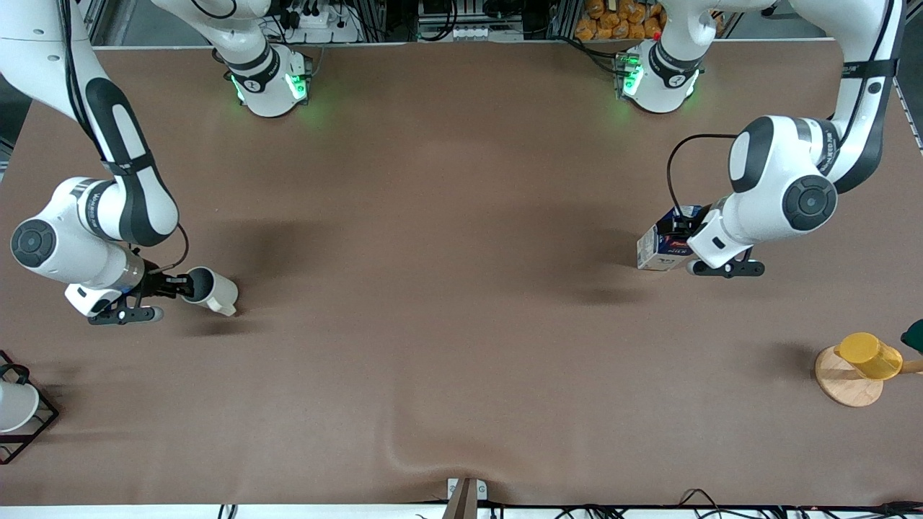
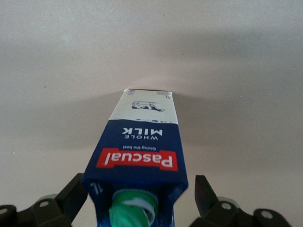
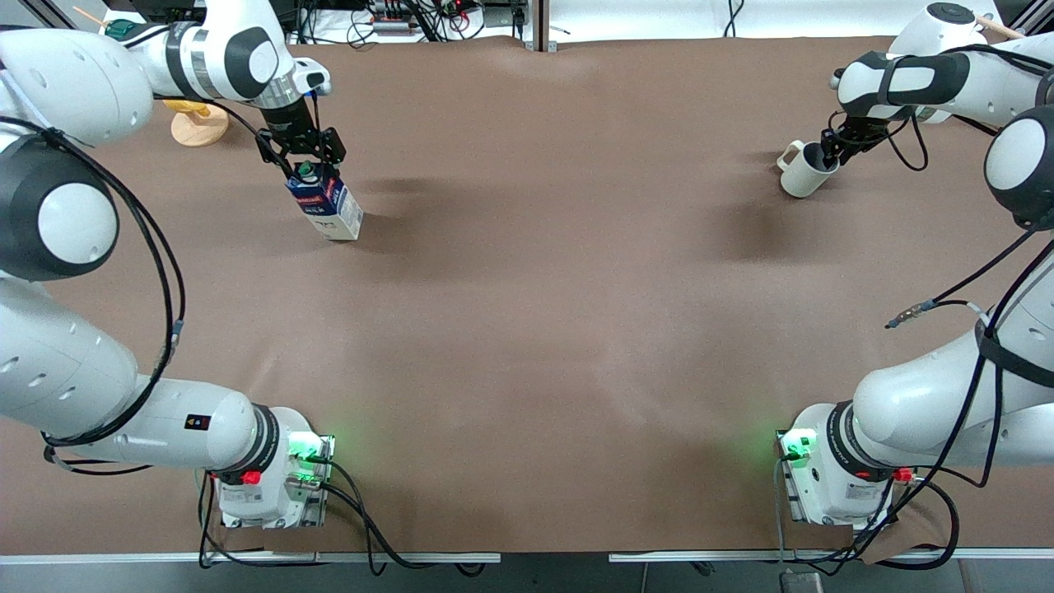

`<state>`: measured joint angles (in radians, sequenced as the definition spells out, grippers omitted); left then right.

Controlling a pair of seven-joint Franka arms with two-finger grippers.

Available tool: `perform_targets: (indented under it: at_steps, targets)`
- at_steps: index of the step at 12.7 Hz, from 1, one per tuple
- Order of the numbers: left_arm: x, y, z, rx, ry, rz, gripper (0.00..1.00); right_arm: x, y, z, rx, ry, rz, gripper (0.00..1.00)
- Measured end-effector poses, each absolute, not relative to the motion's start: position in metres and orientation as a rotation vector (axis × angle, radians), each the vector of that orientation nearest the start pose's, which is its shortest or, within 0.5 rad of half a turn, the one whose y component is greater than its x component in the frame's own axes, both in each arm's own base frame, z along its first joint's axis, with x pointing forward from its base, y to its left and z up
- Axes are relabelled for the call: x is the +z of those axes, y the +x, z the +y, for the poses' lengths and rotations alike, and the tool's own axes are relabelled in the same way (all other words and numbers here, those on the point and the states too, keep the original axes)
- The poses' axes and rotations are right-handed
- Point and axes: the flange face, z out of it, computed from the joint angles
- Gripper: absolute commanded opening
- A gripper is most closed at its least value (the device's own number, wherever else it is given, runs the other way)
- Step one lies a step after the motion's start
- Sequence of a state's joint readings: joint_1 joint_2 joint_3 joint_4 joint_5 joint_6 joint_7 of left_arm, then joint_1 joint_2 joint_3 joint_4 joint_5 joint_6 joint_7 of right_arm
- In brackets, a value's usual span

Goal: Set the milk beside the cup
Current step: 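Close the left gripper on the milk while the right gripper grasps the mug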

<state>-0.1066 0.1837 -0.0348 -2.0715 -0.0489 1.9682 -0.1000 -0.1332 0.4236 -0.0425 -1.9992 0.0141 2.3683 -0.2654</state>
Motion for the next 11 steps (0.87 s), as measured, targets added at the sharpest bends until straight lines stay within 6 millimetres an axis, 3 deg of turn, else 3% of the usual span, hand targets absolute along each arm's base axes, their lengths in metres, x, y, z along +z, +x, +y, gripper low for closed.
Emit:
perform_targets:
  at_steps: [6,11]
  targets:
    - [0.317,0.536,-0.083,0.470,-3.119,0.036,0.49,0.259,0.599,-0.100,0.106,-3.126,-0.101,0.00]
    - [0.332,0.541,-0.082,0.471,-3.120,0.034,0.44,0.322,0.623,-0.062,0.235,-3.114,-0.017,0.00]
